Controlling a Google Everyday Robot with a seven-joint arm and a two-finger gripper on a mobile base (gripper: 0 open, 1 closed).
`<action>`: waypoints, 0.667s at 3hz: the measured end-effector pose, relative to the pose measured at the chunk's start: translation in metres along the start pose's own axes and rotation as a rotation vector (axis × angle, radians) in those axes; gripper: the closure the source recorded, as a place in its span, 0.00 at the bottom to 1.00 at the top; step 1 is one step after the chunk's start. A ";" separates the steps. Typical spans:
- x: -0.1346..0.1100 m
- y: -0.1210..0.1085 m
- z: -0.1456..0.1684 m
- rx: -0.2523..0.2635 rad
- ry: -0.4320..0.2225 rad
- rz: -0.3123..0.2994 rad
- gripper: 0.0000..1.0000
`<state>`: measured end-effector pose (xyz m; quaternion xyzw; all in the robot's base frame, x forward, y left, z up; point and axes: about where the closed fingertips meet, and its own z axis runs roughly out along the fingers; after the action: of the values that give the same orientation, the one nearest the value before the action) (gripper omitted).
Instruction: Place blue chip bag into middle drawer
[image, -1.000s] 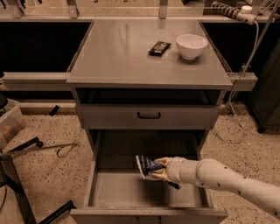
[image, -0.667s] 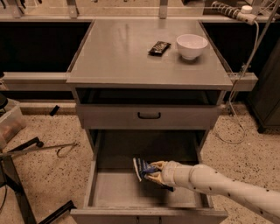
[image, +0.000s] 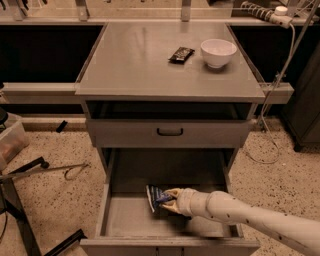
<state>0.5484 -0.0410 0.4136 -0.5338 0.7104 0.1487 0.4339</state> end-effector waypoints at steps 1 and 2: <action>0.000 0.000 0.000 0.000 0.000 0.000 0.60; 0.000 0.000 0.000 0.000 0.000 0.000 0.37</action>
Offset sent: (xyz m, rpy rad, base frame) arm 0.0000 0.0000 0.0000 0.0000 0.0000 0.0000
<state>0.5484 -0.0409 0.4136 -0.5338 0.7104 0.1488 0.4339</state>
